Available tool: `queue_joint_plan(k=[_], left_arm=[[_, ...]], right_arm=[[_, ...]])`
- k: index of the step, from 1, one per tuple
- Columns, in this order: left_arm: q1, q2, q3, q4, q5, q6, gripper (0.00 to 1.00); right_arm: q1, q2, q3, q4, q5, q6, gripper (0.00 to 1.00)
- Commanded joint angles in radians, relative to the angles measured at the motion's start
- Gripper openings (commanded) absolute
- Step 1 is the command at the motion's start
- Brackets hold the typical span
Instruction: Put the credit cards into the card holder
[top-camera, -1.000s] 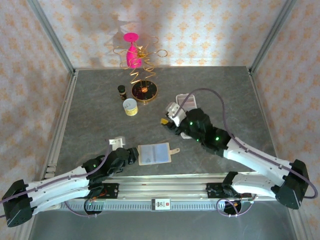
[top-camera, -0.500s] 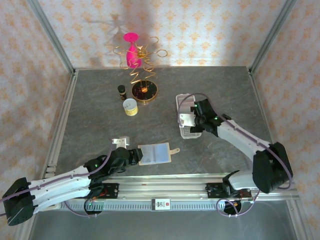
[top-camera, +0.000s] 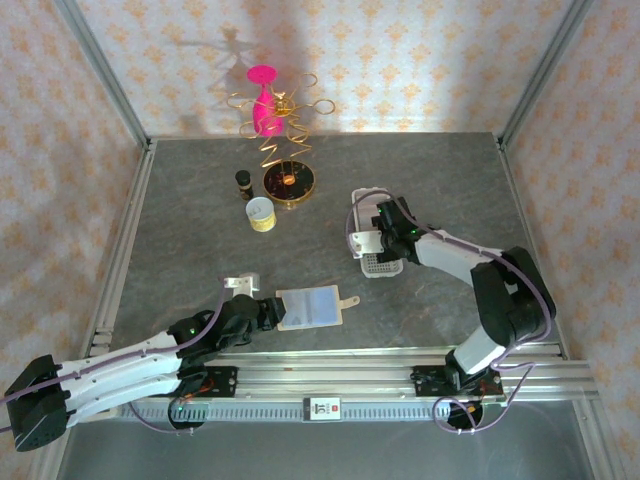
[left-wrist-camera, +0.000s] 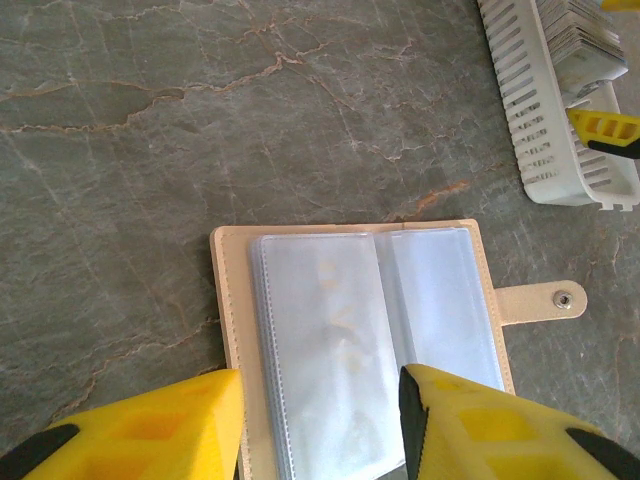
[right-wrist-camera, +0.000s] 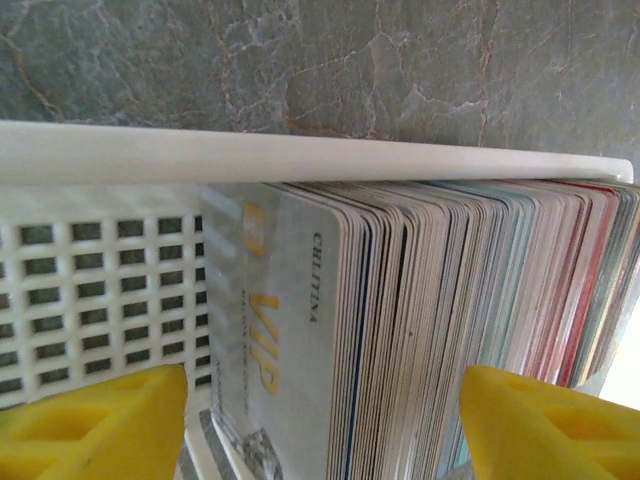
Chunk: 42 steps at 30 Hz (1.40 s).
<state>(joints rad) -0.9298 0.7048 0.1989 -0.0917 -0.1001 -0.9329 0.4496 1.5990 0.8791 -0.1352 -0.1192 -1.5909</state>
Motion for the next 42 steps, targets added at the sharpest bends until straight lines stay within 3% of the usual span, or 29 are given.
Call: queue_joint_plan(k=[1,7,14,42], left_arm=[[-0.006,-0.008,-0.016,0.002,0.007,0.008,0.46],[-0.007,-0.01,-0.022,0.005,0.013,-0.002,0.44],[-0.007,-0.007,-0.032,0.023,0.02,-0.009,0.42],[-0.007,0.013,-0.035,0.054,0.043,-0.018,0.38]], right_arm=[[-0.005,0.018,0.029,0.059,0.027,-0.017,0.67],[-0.004,0.015,0.03,0.061,0.043,-0.02,0.44],[-0.005,-0.017,0.032,0.024,0.035,-0.028,0.28],[-0.004,-0.088,0.053,-0.032,0.052,-0.008,0.19]])
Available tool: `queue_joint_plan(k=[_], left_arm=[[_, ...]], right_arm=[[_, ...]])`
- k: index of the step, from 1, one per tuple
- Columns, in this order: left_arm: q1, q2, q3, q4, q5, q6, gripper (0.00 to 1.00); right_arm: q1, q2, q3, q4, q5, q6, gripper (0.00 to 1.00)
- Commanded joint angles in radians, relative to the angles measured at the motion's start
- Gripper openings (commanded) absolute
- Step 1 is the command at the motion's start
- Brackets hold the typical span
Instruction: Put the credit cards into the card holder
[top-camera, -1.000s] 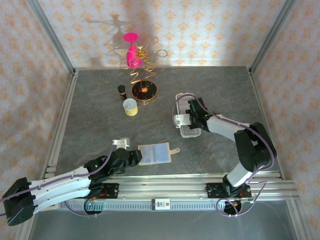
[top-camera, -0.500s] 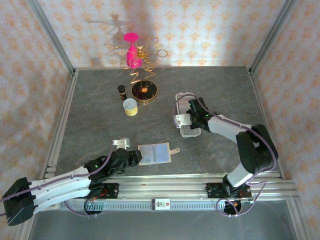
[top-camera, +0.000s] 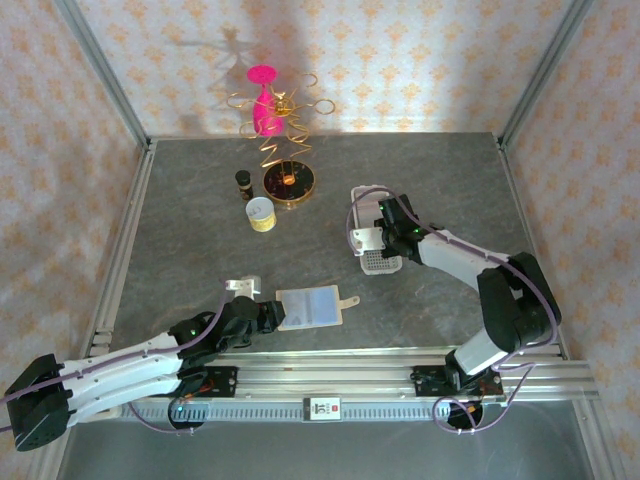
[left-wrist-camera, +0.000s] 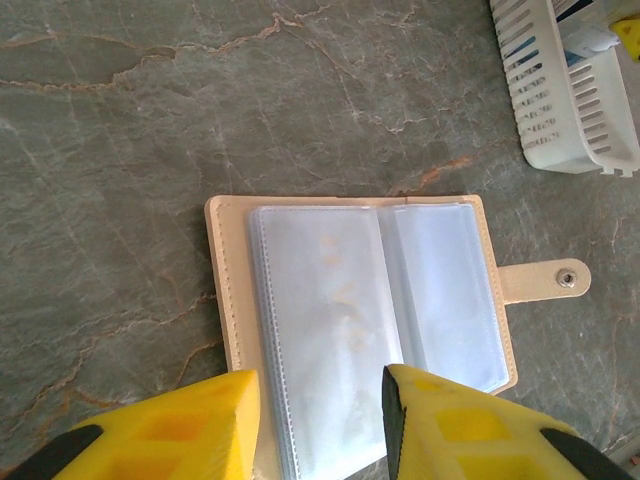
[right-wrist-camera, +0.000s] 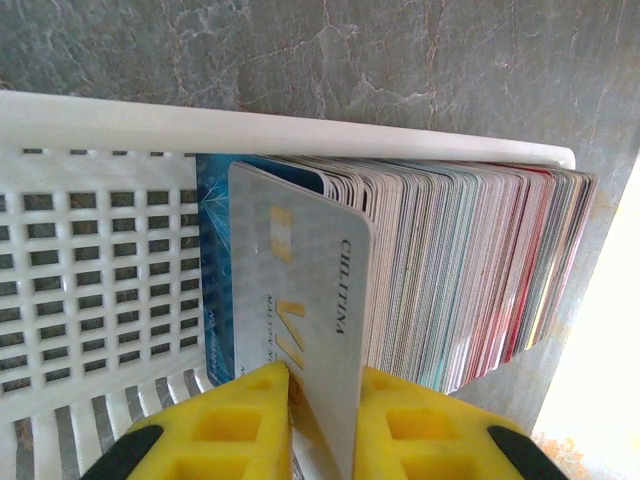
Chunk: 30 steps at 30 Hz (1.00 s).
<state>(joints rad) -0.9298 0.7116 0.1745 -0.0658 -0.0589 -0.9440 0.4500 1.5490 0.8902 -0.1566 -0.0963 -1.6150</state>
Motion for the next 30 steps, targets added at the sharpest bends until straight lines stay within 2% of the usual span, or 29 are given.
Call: queue_joint_plan(k=[1,16,21,30], left_arm=[[-0.006,0.008,-0.01,0.03,0.003,-0.007,0.38],[-0.006,0.023,-0.003,0.037,0.012,-0.002,0.37],[-0.006,0.034,0.013,0.028,0.009,0.002,0.37],[-0.007,0.05,0.051,0.002,-0.006,0.029,0.38]], right_arm=[[-0.005,-0.041,0.044,-0.017,0.028,0.019,0.19],[-0.005,-0.062,0.061,-0.082,0.01,0.049,0.13],[-0.001,-0.089,0.111,-0.23,-0.057,0.116,0.12],[0.017,-0.23,0.105,-0.391,-0.136,0.234,0.0]])
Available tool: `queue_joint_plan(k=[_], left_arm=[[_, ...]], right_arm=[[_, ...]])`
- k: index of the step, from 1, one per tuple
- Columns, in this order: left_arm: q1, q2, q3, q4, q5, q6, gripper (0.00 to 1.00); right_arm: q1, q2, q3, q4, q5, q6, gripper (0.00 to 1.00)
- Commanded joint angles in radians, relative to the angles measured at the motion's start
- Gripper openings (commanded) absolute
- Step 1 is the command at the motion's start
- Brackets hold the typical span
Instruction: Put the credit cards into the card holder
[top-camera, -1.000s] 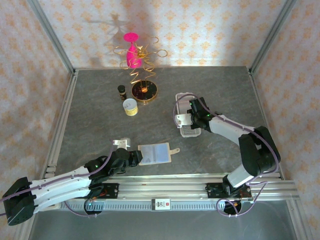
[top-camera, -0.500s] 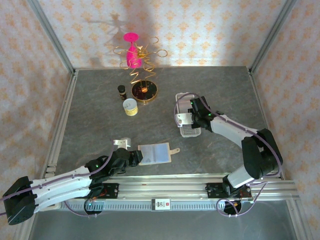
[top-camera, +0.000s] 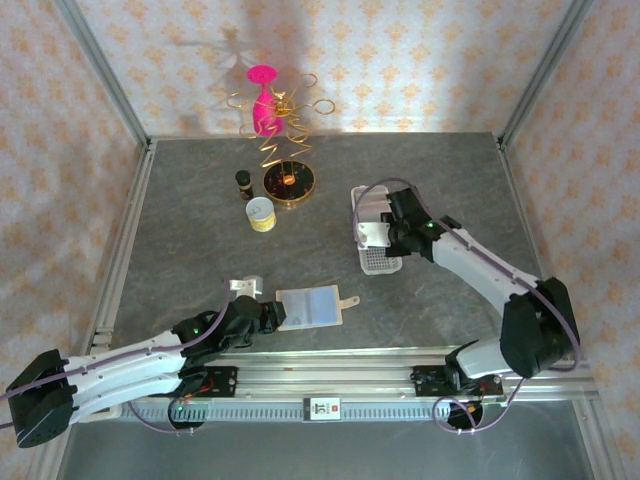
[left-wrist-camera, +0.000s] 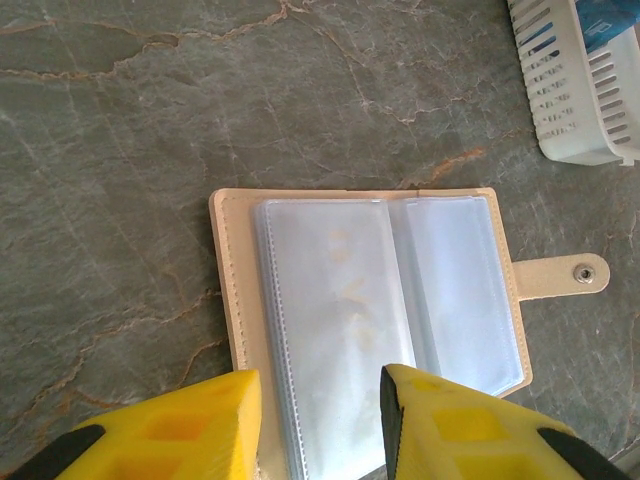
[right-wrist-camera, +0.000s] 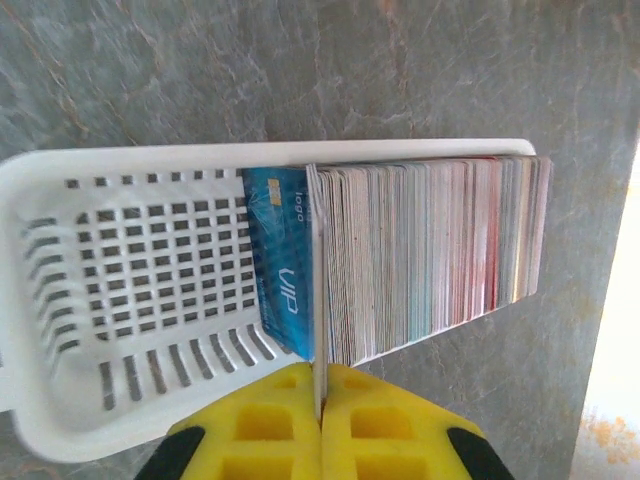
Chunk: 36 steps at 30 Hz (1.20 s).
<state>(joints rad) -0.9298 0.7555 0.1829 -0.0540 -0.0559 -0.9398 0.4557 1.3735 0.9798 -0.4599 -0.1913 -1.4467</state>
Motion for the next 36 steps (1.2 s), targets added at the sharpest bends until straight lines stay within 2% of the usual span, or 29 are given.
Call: queue_joint_plan(k=[1,7,13,18,21,24,27,31,36], left_arm=[[-0.006,0.009,0.048,-0.012,-0.009,0.027,0.38],[-0.007,0.025,0.074,-0.024,-0.016,0.04,0.38],[-0.006,0.033,0.087,-0.027,-0.007,0.044,0.38],[-0.006,0.036,0.081,-0.011,0.002,0.038,0.38],[-0.006,0.04,0.073,0.006,0.01,0.034,0.38],[-0.007,0.05,0.069,0.012,0.019,0.033,0.37],[-0.007,0.057,0.069,0.015,0.022,0.034,0.37],[-0.007,0.061,0.065,0.027,0.024,0.032,0.37],[-0.006,0.061,0.058,0.034,0.027,0.027,0.37]], right_arm=[[0.013,-0.068,0.016,-0.099,-0.051,0.081,0.0],[0.022,-0.136,-0.005,-0.157,-0.105,0.15,0.0],[0.024,-0.106,0.026,-0.227,-0.163,0.187,0.0],[0.026,-0.042,0.09,-0.248,-0.242,0.353,0.0],[0.028,-0.018,0.076,-0.214,-0.203,0.422,0.0],[0.028,0.005,0.048,-0.163,-0.078,0.471,0.0],[0.023,0.037,0.045,-0.103,0.026,0.584,0.0],[0.017,0.097,0.109,-0.103,0.019,0.765,0.0],[0.017,0.138,0.116,-0.122,-0.043,0.89,0.0]])
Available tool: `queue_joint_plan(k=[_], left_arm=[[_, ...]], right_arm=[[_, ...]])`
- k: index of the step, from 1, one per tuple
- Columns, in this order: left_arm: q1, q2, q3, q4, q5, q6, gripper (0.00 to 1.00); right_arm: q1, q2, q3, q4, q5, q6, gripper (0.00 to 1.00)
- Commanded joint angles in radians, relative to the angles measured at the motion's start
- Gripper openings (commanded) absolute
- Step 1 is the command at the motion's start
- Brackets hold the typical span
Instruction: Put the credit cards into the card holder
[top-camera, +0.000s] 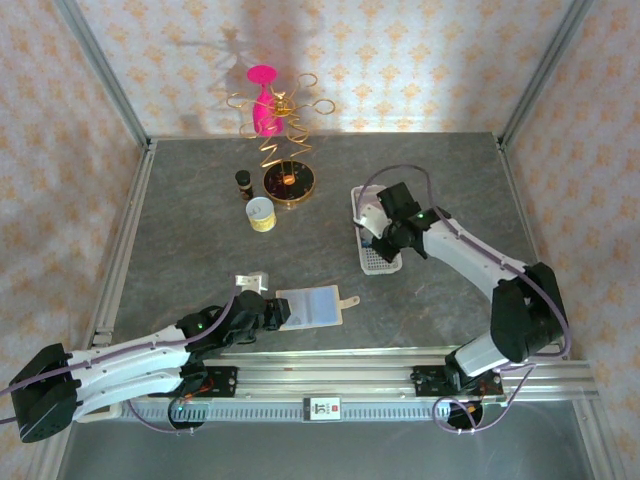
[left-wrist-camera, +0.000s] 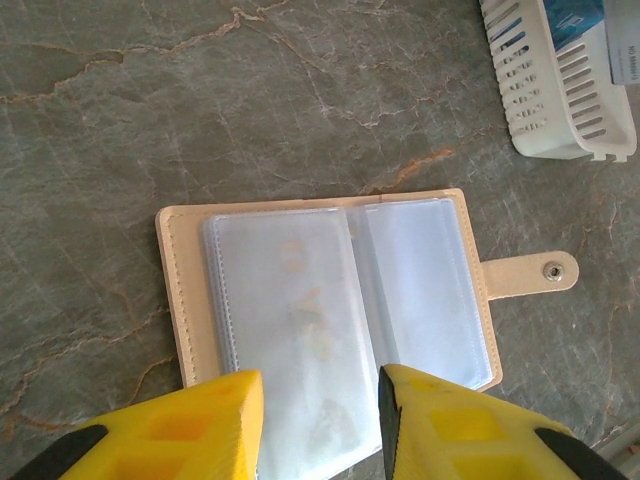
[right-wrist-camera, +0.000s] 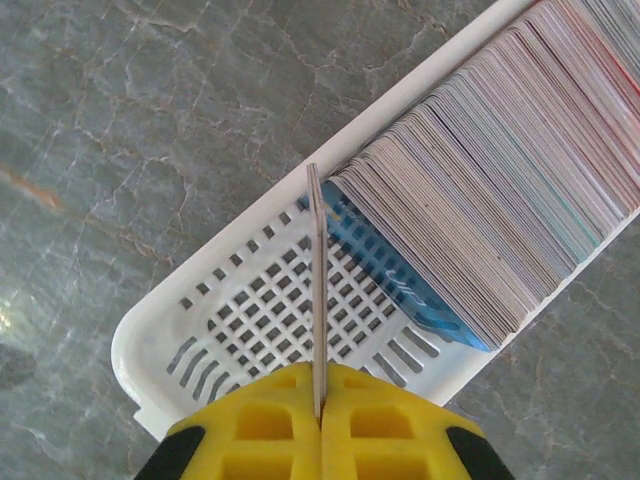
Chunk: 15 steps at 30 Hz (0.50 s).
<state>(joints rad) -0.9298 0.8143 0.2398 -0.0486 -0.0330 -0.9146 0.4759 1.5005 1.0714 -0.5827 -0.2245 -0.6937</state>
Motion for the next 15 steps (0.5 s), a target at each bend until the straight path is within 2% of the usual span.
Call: queue_joint_plan(k=[1,7,15], left_arm=[[-0.007,0.003,0.0,0.027,0.004,0.002,0.37],[-0.007,0.003,0.001,0.024,0.002,0.003,0.37],[-0.006,0.004,0.003,0.022,0.001,0.0,0.37]], right_arm=[[-0.003,0.014,0.017,0.001,-0.02,0.158,0.0],[-0.008,0.01,-0.028,0.038,0.096,0.296,0.0],[-0.033,0.084,-0.018,-0.004,0.124,0.443,0.0]])
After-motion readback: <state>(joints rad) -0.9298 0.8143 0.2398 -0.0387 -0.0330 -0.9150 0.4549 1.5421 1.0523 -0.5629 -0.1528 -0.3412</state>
